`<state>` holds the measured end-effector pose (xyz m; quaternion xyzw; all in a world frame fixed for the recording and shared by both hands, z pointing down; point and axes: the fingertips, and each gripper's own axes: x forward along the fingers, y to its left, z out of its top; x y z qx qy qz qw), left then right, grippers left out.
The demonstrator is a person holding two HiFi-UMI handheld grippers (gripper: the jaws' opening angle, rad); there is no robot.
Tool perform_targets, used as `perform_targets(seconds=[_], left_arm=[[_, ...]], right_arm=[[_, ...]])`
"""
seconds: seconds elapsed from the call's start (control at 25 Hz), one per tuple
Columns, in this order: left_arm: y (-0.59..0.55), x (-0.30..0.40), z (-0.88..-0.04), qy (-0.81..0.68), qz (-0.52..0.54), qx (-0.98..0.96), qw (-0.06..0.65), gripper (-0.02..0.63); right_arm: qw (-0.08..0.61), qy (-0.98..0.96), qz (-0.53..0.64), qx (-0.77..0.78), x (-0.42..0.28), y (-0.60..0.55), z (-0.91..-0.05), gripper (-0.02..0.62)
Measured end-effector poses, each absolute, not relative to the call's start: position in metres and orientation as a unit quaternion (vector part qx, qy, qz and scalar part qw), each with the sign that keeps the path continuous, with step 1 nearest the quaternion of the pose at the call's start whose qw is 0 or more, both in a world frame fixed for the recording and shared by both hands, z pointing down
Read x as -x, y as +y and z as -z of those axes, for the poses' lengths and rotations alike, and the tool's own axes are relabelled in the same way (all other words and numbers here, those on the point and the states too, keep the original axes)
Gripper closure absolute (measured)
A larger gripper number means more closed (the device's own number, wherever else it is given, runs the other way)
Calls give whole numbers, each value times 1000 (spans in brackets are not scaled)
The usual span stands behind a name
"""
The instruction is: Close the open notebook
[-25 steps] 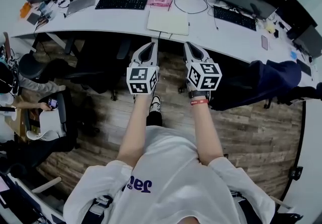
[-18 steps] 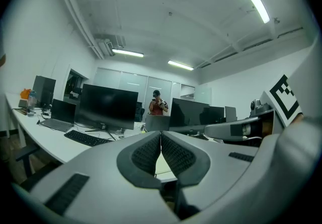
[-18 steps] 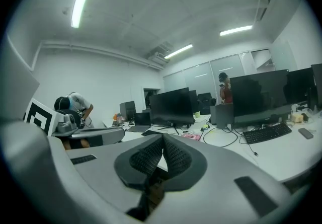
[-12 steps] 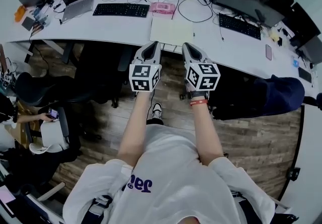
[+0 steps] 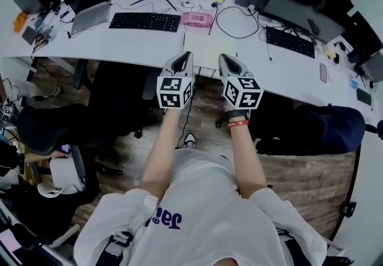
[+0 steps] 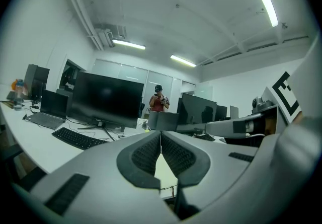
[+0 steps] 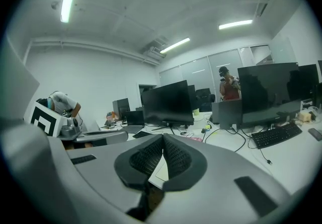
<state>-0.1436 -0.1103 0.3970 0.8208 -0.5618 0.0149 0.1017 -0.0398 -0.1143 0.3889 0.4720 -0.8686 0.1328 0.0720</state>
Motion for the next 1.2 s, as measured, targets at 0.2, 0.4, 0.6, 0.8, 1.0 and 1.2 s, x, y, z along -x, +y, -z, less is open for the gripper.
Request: perform_targets(seconds=[0.2, 0.4, 0.6, 0.8, 1.0, 1.2], left_arm=[[-136, 158, -426, -560, -28, -818, 129, 584], [-150, 170, -460, -568, -31, -804, 175, 584], [-163, 181, -495, -571, -34, -790, 223, 584], [-180, 186, -533, -567, -35, -778, 270, 581], [-193, 187, -574, -561, -30, -760, 327, 526], [-210, 182, -600, -557, -22, -744, 368, 476]], right_arm=[[77, -867, -143, -470, 51, -141, -404, 581], [85, -869, -152, -463, 59, -159, -418, 581], [91, -871, -165, -454, 70, -176, -432, 581], [100, -877, -170, -437, 79, -201, -448, 581], [109, -877, -185, -429, 80, -225, -469, 580], [118, -878, -198, -419, 76, -247, -485, 581]])
